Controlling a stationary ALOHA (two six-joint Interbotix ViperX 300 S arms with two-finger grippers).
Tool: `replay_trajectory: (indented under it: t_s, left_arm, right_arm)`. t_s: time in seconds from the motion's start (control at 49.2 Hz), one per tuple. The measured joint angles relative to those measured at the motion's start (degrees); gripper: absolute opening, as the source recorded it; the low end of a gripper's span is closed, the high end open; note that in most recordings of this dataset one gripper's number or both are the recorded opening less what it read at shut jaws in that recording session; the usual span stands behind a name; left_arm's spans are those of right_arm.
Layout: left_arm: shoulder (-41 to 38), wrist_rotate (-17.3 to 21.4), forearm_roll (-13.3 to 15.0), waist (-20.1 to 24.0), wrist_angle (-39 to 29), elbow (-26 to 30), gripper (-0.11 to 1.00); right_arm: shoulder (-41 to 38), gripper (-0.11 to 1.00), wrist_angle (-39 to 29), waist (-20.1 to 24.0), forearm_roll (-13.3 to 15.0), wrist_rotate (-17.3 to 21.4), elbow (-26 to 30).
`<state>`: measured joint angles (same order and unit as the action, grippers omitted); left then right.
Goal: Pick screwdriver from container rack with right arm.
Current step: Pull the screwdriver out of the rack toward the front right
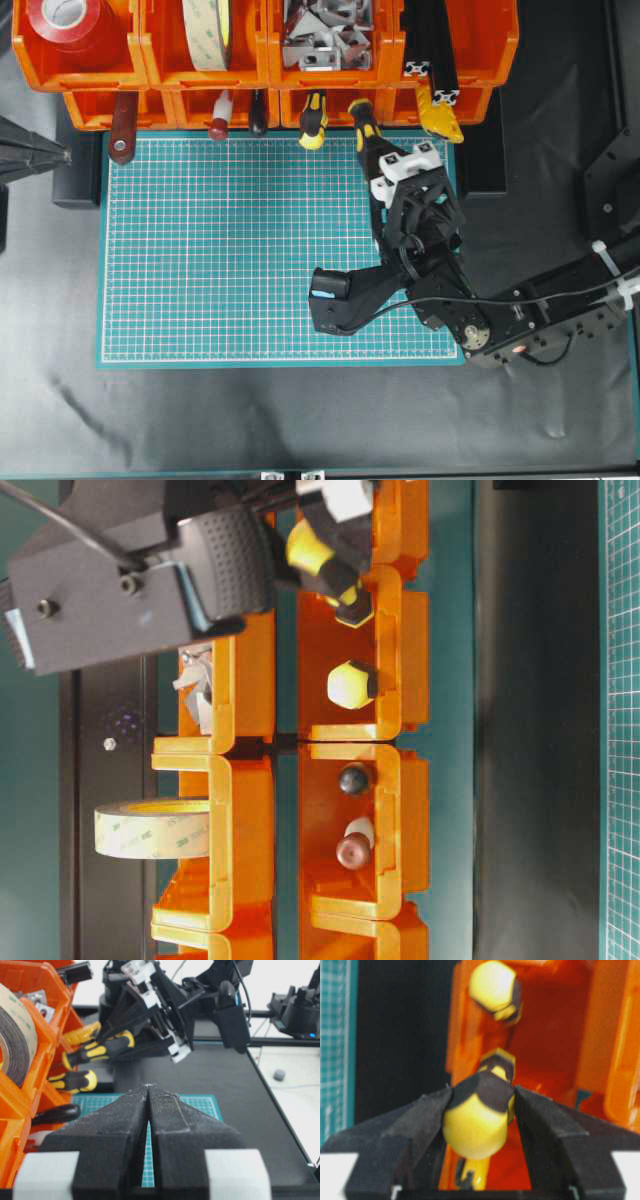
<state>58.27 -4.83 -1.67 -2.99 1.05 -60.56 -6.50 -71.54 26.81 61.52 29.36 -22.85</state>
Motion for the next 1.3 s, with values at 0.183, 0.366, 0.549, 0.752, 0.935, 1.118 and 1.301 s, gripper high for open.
replay_trajectory:
  t_s: [0.183,0.366,0.549,0.752,0.935,1.118,1.301]
  left_arm:
    - [0.0,0.0,-0.1,0.1,0.0,0.0,0.0]
    - [0.1,0.0,-0.1,0.1,0.0,0.0,0.0]
    - [0.1,0.0,0.0,0.0,0.0,0.0,0.0]
    - [0.1,-0.1,0.0,0.1,0.0,0.0,0.0]
    - [0.1,-0.9,0.0,0.1,0.0,0.0,0.0]
    - [0.2,-1.0,0.0,0.0,0.0,0.0,0.0]
    - [1.7,-1.1,0.0,0.1,0.1,0.0,0.0]
  right_arm:
    - [0.0,0.4,-1.0,1.8,-1.4,-0.1,-0.4]
    - [0.0,0.4,-6.8,5.0,-3.5,-0.2,-0.2]
    - [0.0,0.4,-13.4,8.7,-4.3,-0.2,1.3]
    - [0.1,0.4,-19.6,12.5,-4.4,-0.3,3.9]
    - [0.1,0.4,-26.1,17.5,-4.3,-0.7,7.1]
    - [-1.2,0.4,-26.5,23.6,-3.8,-3.2,10.0]
    - [-3.2,0.4,-26.5,26.0,-2.8,-6.9,13.1]
